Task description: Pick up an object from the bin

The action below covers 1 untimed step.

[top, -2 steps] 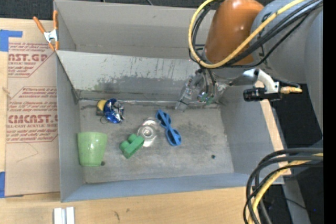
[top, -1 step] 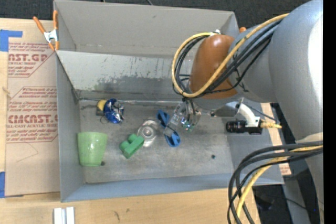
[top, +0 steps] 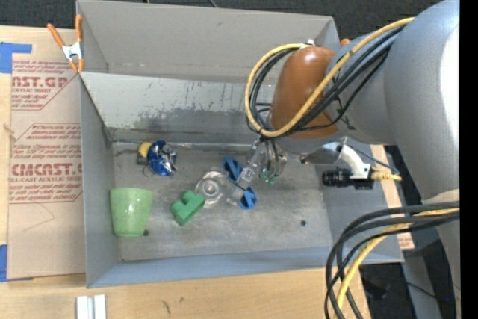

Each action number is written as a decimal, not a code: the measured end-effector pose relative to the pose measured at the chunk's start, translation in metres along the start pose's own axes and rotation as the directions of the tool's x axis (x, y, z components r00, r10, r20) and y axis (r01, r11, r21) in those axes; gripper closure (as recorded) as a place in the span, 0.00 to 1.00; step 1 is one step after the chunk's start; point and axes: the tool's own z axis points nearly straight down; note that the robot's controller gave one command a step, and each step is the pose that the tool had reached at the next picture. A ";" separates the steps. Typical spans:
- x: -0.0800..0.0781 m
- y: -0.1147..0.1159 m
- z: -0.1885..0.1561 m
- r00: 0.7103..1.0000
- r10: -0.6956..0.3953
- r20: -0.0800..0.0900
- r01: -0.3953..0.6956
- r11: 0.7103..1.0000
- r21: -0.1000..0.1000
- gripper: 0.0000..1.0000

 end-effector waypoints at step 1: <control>-0.002 -0.008 0.049 0.997 0.081 -0.004 -0.081 0.997 0.002 0.00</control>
Offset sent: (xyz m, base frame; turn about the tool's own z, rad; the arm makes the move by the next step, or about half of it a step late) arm -0.0012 -0.0082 -0.0455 0.0821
